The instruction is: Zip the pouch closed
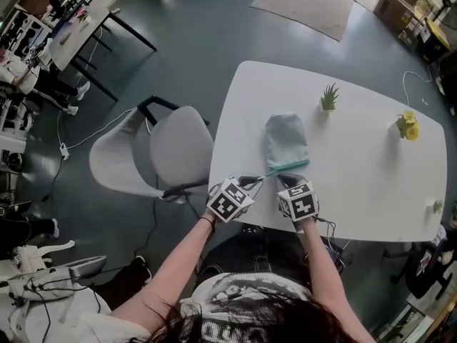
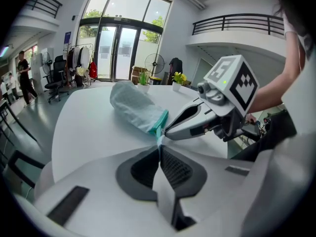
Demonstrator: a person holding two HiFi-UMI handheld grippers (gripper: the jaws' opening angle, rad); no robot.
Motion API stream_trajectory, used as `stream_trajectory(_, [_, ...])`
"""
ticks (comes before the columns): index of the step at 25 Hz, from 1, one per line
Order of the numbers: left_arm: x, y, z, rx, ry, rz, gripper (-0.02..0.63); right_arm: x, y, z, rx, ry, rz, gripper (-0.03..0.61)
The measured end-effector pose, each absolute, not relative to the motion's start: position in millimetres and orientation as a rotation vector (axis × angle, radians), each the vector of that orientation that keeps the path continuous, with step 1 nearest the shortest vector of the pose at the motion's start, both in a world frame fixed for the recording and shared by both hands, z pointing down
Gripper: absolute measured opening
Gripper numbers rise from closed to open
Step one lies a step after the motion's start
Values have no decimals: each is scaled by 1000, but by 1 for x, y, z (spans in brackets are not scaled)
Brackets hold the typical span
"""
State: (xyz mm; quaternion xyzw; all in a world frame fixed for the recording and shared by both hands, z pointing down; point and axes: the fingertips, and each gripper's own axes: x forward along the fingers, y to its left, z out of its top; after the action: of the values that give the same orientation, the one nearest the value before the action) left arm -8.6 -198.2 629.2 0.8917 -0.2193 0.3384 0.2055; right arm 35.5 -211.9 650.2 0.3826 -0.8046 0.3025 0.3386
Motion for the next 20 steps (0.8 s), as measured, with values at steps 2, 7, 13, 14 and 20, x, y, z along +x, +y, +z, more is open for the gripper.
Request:
stream_trajectory(2, [-10, -199, 630, 2482, -613, 940, 18, 41, -215, 652, 1002, -2082, 771, 0])
stream_trajectory(7, [-13, -198, 631, 2481, -609, 940, 18, 62, -220, 656, 1033, -2040, 775, 1])
stream_trajectory(13, [-18, -199, 633, 2471, -619, 945, 18, 86, -227, 660, 1064, -1996, 759, 0])
stream_trajectory(14, [-19, -199, 633, 2475, -619, 950, 18, 90, -228, 660, 1070, -1989, 763, 2])
stream_trajectory(20, [-27, -201, 636, 2465, -641, 972, 18, 110, -236, 660, 1095, -1980, 752, 0])
